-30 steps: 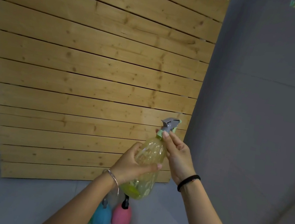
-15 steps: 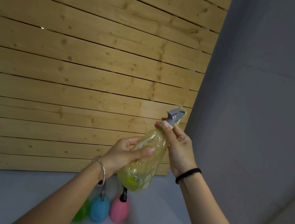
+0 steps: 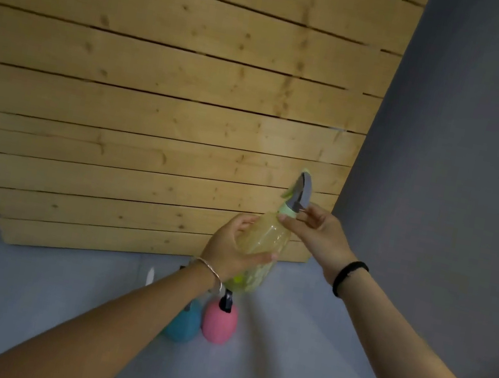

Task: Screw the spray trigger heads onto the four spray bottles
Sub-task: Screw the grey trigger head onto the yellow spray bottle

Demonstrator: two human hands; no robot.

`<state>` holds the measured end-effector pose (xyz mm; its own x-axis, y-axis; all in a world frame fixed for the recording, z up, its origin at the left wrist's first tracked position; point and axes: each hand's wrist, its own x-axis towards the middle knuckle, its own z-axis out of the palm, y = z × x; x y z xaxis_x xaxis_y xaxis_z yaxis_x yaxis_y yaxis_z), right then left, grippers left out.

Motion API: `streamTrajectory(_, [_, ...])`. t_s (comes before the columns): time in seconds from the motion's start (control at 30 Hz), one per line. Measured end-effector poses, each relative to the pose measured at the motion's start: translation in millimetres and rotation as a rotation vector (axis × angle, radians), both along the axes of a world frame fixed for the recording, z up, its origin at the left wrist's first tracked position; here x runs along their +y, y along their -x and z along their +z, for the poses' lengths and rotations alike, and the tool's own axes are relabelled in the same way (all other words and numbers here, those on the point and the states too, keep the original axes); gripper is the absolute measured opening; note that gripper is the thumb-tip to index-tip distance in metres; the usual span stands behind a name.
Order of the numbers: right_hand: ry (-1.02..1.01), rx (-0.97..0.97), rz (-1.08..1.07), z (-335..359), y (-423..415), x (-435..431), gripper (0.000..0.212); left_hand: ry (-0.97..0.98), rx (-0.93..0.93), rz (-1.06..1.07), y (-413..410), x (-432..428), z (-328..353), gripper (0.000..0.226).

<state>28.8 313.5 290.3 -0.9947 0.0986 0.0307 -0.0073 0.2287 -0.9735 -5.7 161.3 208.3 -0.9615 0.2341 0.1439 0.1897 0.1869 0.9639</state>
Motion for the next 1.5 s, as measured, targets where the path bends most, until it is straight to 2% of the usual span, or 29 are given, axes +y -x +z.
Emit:
streamTrajectory(0.1, [0.056, -0.173, 0.134, -14.3, 12.4, 10.4, 0.057, 0.040, -0.012, -0.008, 13.9, 4.0, -29.5, 0.064])
streamTrajectory(0.13, [0.106, -0.221, 0.144, -20.0, 18.0, 14.7, 0.063, 0.067, -0.006, -0.018, 17.5, 5.9, -37.7, 0.065])
streamTrajectory(0.3, [0.206, -0.312, 0.067, -60.1, 39.8, 31.1, 0.040, 0.119, 0.000, -0.043, 29.2, 19.4, -73.7, 0.069])
streamTrajectory(0.4, [0.189, -0.319, 0.053, -82.8, 46.0, 42.4, 0.037, 0.202, -0.052, -0.095, 36.6, 16.3, -93.5, 0.084])
streamTrajectory(0.57, [-0.053, -0.290, 0.026, -126.0, 47.5, 57.3, 0.049, 0.604, 0.019, -0.221, 49.8, -11.9, -121.7, 0.099])
streamTrajectory(0.67, [-0.069, -0.316, -0.015, -163.2, 48.6, 61.8, 0.054, 0.841, 0.083, -0.302, 57.1, -21.6, -135.1, 0.120])
streamTrajectory(0.77, [-0.042, -0.377, -0.048, -198.5, 50.8, 61.7, 0.050, 0.967, 0.157, -0.322, 63.0, -24.0, -148.1, 0.128])
streamTrajectory(1.1, [0.024, -0.465, -0.098, -254.4, 57.8, 52.2, 0.033, 1.039, 0.128, -0.349, 69.1, -16.9, -172.6, 0.124])
streamTrajectory(1.5, [0.029, -0.474, -0.077, -261.6, 63.7, 46.9, 0.039, 1.010, 0.078, -0.293, 66.8, -13.3, -182.5, 0.114])
